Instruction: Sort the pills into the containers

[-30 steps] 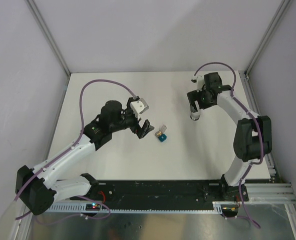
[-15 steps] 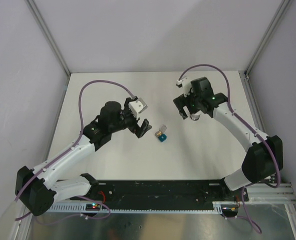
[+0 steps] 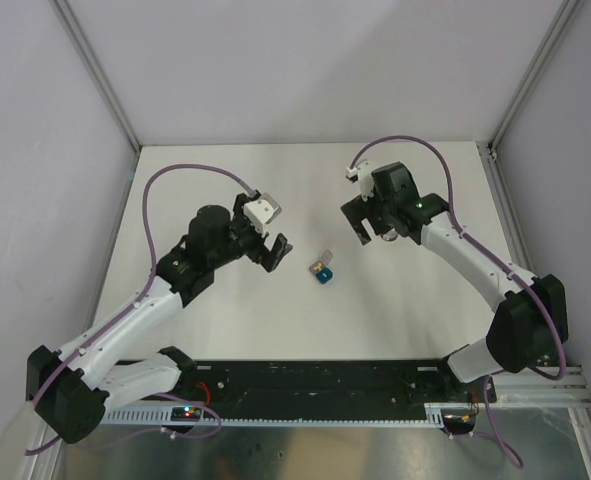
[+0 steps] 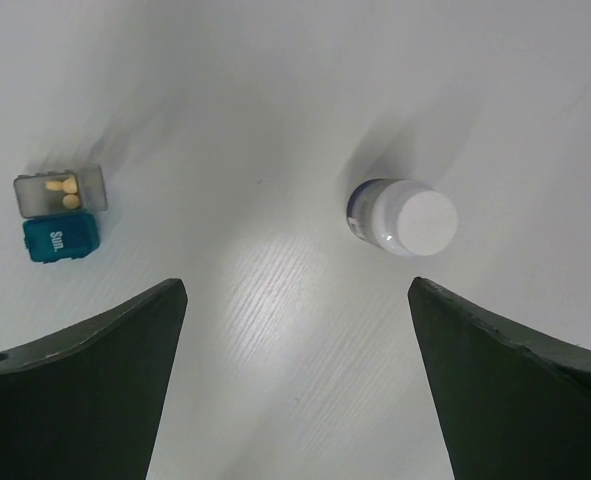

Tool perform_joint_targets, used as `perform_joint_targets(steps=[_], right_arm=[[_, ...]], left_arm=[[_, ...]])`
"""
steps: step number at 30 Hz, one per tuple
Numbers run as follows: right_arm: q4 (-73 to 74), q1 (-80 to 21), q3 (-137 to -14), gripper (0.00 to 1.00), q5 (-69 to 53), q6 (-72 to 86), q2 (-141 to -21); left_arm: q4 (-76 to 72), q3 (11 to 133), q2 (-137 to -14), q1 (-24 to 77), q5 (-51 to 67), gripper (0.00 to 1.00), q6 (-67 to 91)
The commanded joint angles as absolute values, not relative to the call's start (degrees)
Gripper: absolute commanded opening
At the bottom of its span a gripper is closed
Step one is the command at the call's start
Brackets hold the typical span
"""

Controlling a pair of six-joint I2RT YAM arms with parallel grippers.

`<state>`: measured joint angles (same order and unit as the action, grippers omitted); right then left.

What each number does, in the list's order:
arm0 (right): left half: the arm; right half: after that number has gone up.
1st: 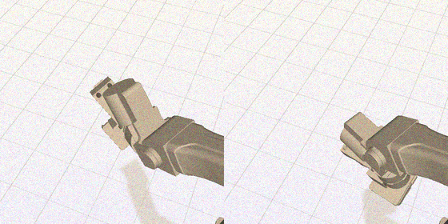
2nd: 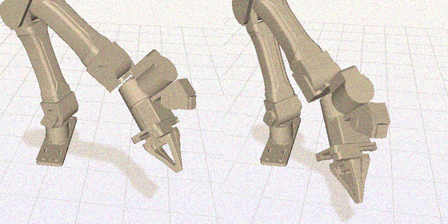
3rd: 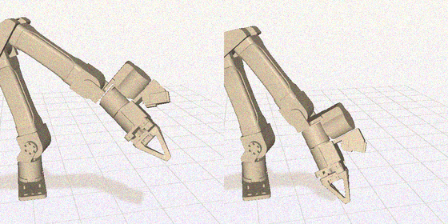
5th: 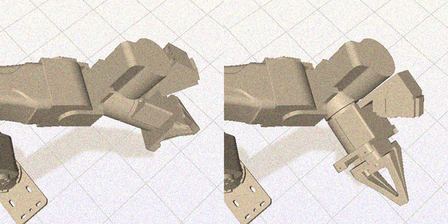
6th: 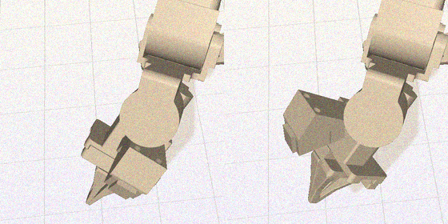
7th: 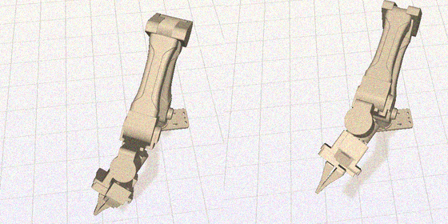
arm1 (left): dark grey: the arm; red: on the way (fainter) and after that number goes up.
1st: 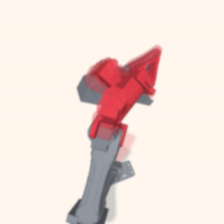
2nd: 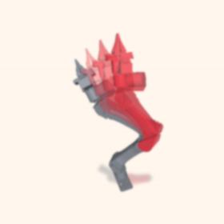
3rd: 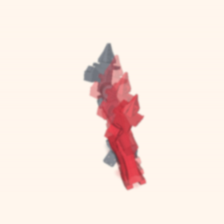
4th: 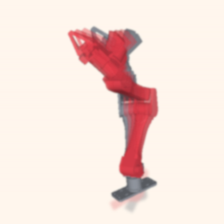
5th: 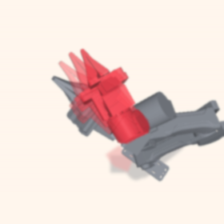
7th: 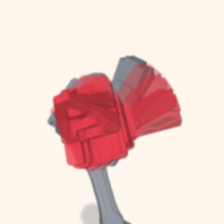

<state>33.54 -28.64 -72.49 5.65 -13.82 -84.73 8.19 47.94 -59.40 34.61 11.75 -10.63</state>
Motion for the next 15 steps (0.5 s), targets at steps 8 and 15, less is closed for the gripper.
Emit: perform_joint_targets(steps=[8, 15], right_arm=[[29.8, -30.5, -68.3, 0.99, -7.1, -9.6, -83.1], [23.8, -35.1, -65.5, 0.99, -8.1, -6.6, -87.1]], left_arm=[[5.3, 46.2, -57.8, 29.0, 10.4, 1.0, -11.5], [3.5, 44.3, -57.0, 26.4, 10.6, 1.0, -9.0]])
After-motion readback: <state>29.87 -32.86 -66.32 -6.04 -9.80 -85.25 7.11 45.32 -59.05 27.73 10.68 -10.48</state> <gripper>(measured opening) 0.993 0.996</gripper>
